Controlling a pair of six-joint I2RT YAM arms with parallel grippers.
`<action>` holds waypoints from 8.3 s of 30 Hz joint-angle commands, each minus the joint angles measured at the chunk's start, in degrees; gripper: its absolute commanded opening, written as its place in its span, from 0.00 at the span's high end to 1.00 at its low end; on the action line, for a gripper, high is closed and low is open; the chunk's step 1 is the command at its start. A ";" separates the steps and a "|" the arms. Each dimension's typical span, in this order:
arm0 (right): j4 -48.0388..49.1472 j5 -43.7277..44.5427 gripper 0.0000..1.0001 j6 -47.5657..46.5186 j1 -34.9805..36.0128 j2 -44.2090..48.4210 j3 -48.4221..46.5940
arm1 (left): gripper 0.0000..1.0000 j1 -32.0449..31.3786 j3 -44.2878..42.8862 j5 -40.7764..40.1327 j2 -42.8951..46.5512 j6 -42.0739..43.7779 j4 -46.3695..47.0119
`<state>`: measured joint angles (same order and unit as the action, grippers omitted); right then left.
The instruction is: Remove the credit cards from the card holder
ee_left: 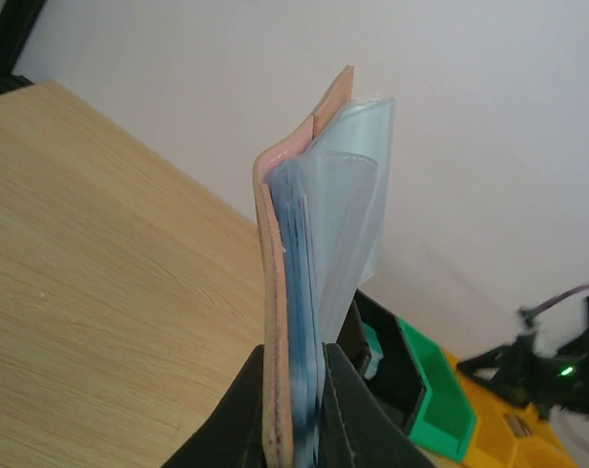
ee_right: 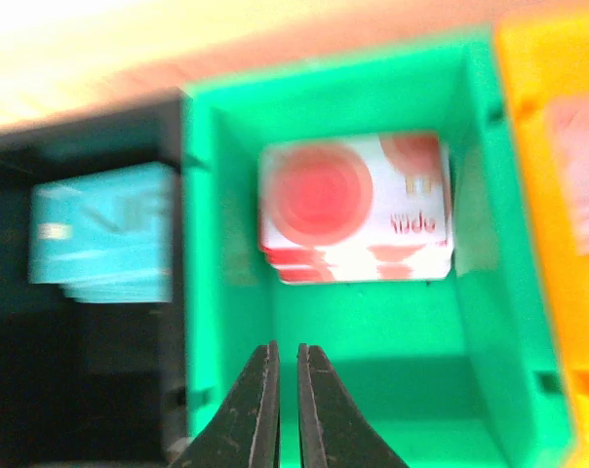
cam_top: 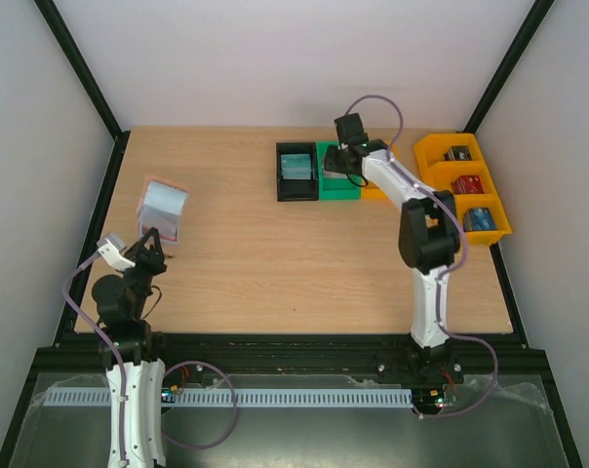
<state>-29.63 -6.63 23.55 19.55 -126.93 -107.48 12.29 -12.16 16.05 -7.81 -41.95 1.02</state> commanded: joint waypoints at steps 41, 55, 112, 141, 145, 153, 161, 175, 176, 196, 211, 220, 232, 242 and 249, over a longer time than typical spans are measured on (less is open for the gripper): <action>19.89 -34.26 0.45 -36.77 34.41 37.39 18.26 | 0.98 -0.22 -20.21 48.35 -4.39 19.73 5.12; 0.30 -49.14 0.09 -51.60 34.37 34.67 12.79 | 0.98 -0.25 -21.65 50.38 -5.11 23.32 3.73; 25.60 -64.20 0.98 -32.20 30.33 39.55 23.56 | 0.75 -0.25 -22.15 42.68 -3.70 27.86 -1.57; 28.31 -72.41 0.98 -28.45 30.37 36.29 21.95 | 0.53 -4.31 -15.66 46.77 -6.84 17.44 14.05; 27.57 -73.64 0.98 -29.32 30.35 36.51 21.83 | 0.52 -4.47 -16.88 47.25 -6.95 19.20 11.36; 26.97 -74.02 0.98 -29.79 30.37 35.97 21.83 | 0.97 -4.45 -19.21 47.83 -6.58 26.41 2.62; 24.55 -45.61 0.40 -29.40 27.99 39.71 24.87 | 0.98 -4.31 -24.29 22.52 -9.52 36.38 -13.54; 26.93 -41.68 0.38 -24.94 33.16 37.76 26.56 | 0.98 -6.58 -14.10 -38.38 -16.44 106.24 -2.70; 28.51 -43.38 0.38 -24.00 33.65 37.40 26.65 | 0.98 -6.75 -15.43 -37.28 -16.83 103.27 -5.18; 67.54 -40.26 0.82 7.77 36.84 27.65 30.21 | 0.98 -6.86 -31.32 29.71 -18.86 44.34 -22.36; 60.18 -45.37 0.97 -2.68 31.35 38.96 38.47 | 0.98 -5.83 -26.98 47.29 -16.35 31.80 -7.72; 45.32 -43.31 0.98 -16.79 33.36 39.86 34.06 | 0.98 -5.70 -26.76 49.78 -15.94 32.03 -5.55; 35.75 -44.82 0.87 -24.27 34.31 39.88 30.71 | 0.98 -5.72 -26.96 54.50 -13.10 41.74 -7.66; 34.70 -53.12 0.89 -28.78 36.33 40.18 29.67 | 0.98 -5.76 -25.95 56.77 -12.91 41.10 -6.35; 25.30 -58.59 0.87 -36.61 36.91 39.18 25.81 | 0.98 -5.84 -24.22 56.27 -12.87 35.89 -1.15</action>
<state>0.89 -56.97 -7.40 53.25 -86.67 -78.83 7.42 -37.41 65.76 -20.78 -3.44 -6.83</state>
